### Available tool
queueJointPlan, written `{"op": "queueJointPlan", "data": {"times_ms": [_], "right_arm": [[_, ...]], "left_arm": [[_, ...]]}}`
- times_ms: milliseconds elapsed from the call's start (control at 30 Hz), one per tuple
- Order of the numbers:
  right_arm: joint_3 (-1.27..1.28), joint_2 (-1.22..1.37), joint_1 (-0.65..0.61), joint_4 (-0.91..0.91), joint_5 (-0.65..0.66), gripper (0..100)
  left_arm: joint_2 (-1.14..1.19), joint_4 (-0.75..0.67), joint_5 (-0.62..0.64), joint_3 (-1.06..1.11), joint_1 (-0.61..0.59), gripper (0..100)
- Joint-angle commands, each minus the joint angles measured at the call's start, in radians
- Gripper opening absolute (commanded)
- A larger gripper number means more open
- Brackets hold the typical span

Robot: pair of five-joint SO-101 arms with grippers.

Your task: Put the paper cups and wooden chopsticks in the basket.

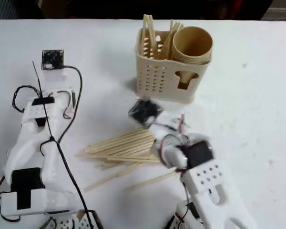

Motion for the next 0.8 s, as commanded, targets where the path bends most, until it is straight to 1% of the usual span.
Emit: {"op": "queueJointPlan", "data": {"times_ms": [0, 133, 200, 267, 500, 633, 700, 767], "right_arm": [[-0.003, 0.133, -0.094, 0.001, 0.12, 20.2], [-0.003, 0.306, -0.208, -0.004, 0.239, 20.1], [-0.003, 0.363, -0.26, -0.027, 0.247, 20.1], [0.014, 0.395, -0.285, -0.087, 0.247, 20.2], [0.114, 0.461, -0.283, -0.343, 0.247, 20.2], [0.115, 0.49, -0.265, -0.412, 0.242, 20.1], [0.117, 0.51, -0.265, -0.446, 0.215, 19.7], [0.117, 0.539, -0.266, -0.461, 0.219, 16.6]], "left_arm": [[-0.039, -0.02, -0.006, -0.003, -0.01, 7], [-0.039, -0.02, -0.006, -0.003, -0.01, 7], [-0.039, -0.02, -0.006, -0.003, -0.01, 7], [-0.039, -0.02, -0.006, -0.003, -0.012, 7], [-0.039, -0.02, -0.006, -0.006, -0.033, 7], [-0.039, -0.043, -0.006, -0.003, -0.033, 7], [-0.039, -0.046, -0.006, -0.003, -0.036, 7], [-0.039, -0.046, -0.006, -0.003, -0.035, 7]]}}
